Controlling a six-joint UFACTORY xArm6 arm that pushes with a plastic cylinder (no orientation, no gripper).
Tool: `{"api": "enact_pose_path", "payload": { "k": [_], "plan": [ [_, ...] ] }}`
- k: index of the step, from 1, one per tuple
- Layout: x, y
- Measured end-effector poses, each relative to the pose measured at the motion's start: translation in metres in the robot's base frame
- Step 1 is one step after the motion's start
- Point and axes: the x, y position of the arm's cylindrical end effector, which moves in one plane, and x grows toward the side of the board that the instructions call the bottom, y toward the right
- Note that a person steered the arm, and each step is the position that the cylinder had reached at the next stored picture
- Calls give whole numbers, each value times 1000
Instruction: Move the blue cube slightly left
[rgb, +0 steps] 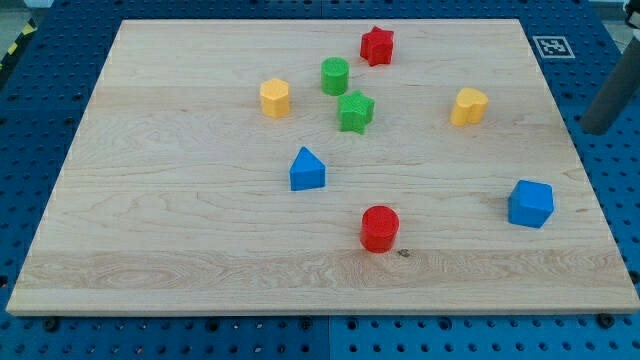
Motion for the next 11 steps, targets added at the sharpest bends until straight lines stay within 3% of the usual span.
{"api": "enact_pose_path", "payload": {
  "k": [6,8,11],
  "plan": [
    [99,0],
    [129,-28],
    [129,-63]
  ]
}}
